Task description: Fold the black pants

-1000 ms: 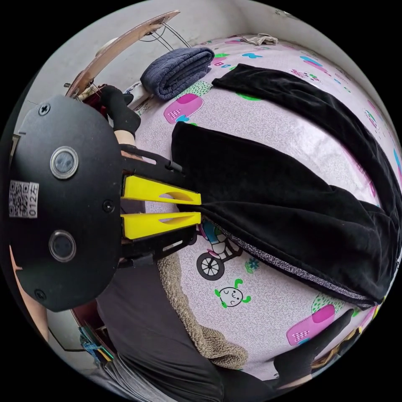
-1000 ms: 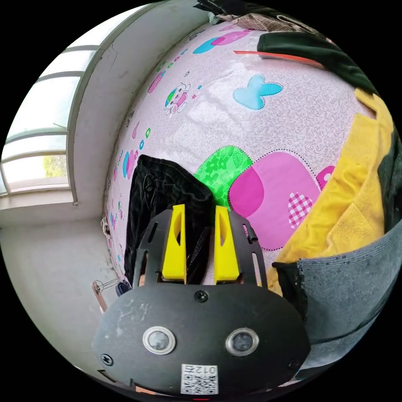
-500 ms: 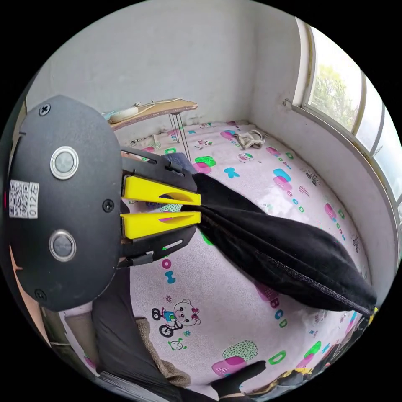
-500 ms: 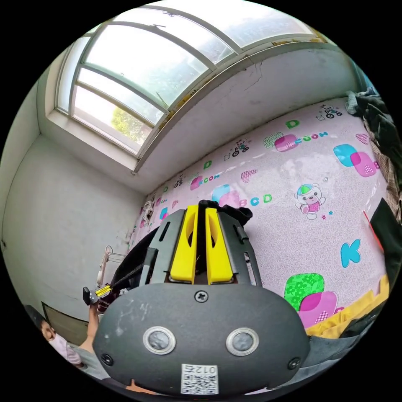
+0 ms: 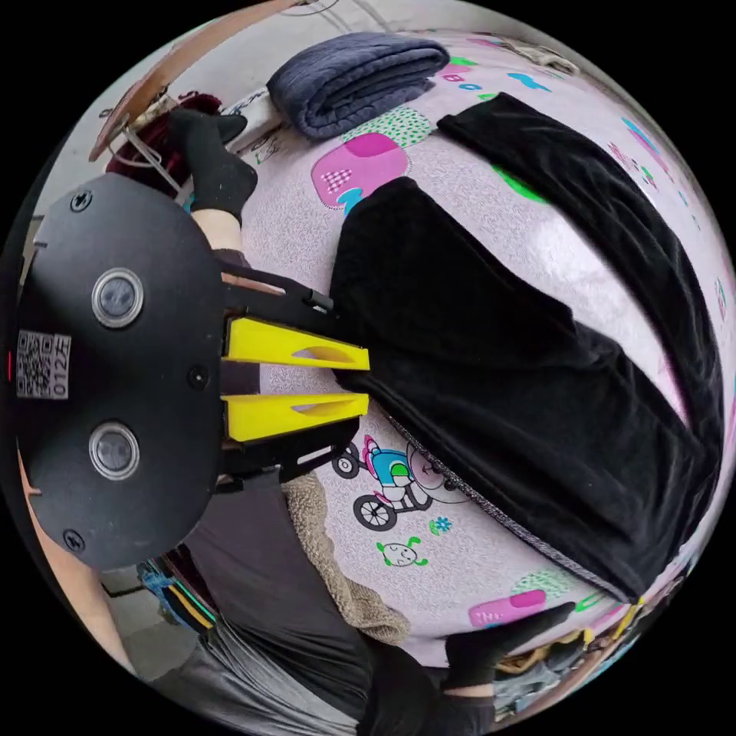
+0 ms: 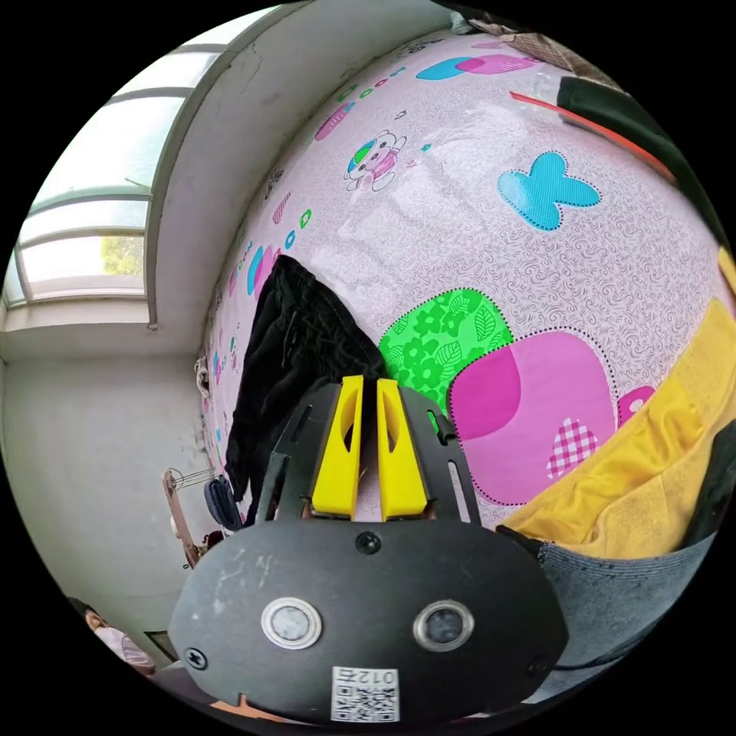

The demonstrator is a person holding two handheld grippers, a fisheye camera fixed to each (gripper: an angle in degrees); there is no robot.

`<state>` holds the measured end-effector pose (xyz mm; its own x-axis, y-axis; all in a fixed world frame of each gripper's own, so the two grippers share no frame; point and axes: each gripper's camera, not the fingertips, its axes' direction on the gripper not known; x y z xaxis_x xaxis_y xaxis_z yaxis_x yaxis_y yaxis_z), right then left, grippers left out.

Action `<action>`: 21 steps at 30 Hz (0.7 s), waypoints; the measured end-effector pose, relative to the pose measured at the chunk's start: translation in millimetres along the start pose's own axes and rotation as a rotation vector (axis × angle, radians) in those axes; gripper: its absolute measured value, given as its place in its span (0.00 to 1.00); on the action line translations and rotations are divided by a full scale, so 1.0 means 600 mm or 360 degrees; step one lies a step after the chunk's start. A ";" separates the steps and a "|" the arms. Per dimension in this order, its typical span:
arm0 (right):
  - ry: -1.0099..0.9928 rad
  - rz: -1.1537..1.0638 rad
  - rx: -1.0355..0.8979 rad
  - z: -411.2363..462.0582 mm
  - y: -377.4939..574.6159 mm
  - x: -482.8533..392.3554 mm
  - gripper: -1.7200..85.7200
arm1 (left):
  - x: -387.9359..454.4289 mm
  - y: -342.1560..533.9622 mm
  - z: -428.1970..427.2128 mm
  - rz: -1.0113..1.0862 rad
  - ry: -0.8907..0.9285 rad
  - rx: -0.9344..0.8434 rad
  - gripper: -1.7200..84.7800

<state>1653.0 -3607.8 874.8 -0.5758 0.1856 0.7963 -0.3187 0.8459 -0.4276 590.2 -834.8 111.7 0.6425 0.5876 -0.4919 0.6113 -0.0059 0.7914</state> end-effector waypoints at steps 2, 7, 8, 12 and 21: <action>0.0074 -0.0060 -0.0017 0.003 -0.012 -0.027 0.03 | -0.079 0.051 -0.024 -0.0283 0.0239 0.0215 0.10; 0.0153 -0.0065 0.0003 0.007 -0.032 -0.066 0.03 | -0.211 0.173 -0.019 -0.1064 0.0336 0.0568 0.12; 0.0152 -0.0060 0.0004 0.007 -0.033 -0.067 0.03 | -0.233 0.191 -0.001 -0.1188 0.0412 0.0563 0.12; 0.0180 -0.0058 0.0005 0.012 -0.044 -0.079 0.03 | -0.264 0.200 0.062 -0.1323 0.0601 0.0284 0.13; 0.0251 -0.0027 0.0093 -0.007 -0.081 -0.084 0.03 | -0.299 0.274 0.110 -0.1583 0.0957 0.0562 0.12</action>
<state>1700.8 -3656.1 857.5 -0.4460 0.2516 0.8590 -0.3732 0.8200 -0.4340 605.9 -994.9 305.9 -0.4387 0.7420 -0.5070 0.8677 0.4965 -0.0243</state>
